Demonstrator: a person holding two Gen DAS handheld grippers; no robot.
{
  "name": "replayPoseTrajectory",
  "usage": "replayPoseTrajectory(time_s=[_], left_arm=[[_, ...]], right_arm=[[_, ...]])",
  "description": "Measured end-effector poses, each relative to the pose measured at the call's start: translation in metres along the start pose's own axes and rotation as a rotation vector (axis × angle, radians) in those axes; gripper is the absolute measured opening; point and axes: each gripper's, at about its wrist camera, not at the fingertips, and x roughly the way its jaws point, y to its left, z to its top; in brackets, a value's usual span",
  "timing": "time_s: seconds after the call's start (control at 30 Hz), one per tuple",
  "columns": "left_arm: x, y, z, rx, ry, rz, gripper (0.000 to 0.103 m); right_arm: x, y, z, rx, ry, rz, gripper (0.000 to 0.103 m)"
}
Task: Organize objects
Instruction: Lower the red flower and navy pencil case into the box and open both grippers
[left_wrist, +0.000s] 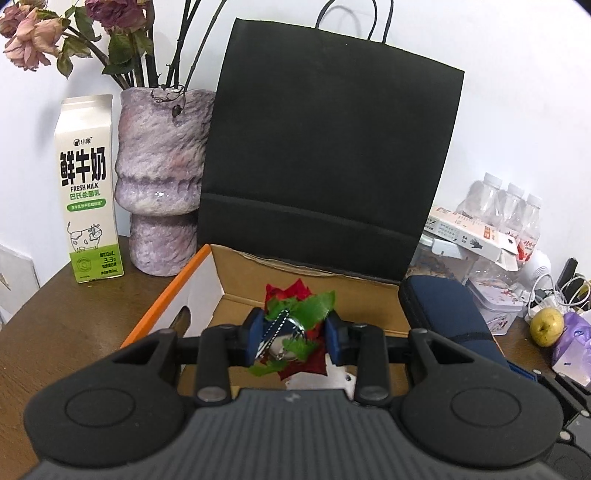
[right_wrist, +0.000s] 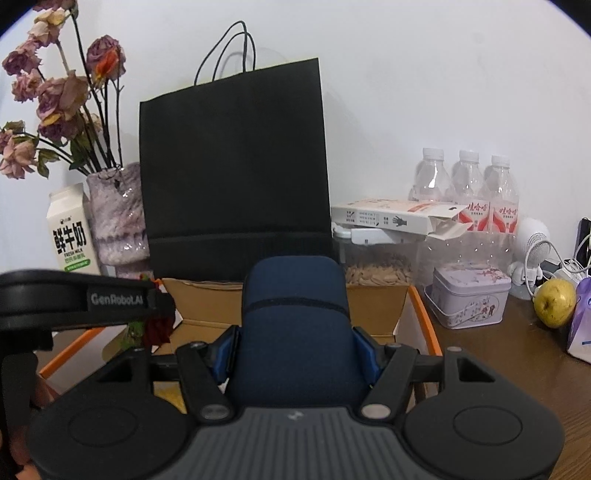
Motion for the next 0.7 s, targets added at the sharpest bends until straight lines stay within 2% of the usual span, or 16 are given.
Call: replayPoseTrajectory(time_s=[0.07,0.17,0.2,0.23,0.27,0.37,0.7], left_arm=[[0.000,0.000,0.000,0.002,0.004,0.011,0.038],[-0.001,0.002,0.000,0.011,-0.007,0.027,0.057],[-0.002,0.003,0.000,0.012,-0.012,0.035,0.072],[-0.003,0.003,0.000,0.013,-0.018,0.048,0.087],[-0.004,0.003,-0.001,0.013,-0.028,0.055,0.091],[-0.007,0.005,-0.001,0.006,-0.042,0.054,0.101],[-0.013,0.004,0.001,0.002,-0.050,0.058,0.103]], right_arm=[[0.002,-0.001,-0.001,0.006,0.014,0.010,0.065],[0.004,-0.002,-0.002,0.010,0.015,0.003,0.068],[0.003,-0.002,-0.001,0.011,0.009,0.006,0.072],[0.002,-0.002,-0.001,0.014,0.005,0.008,0.084],[0.001,-0.002,0.000,0.014,-0.003,0.010,0.095],[0.000,-0.001,0.000,0.005,-0.003,0.002,0.098],[-0.003,-0.002,0.002,0.014,0.014,0.007,0.100]])
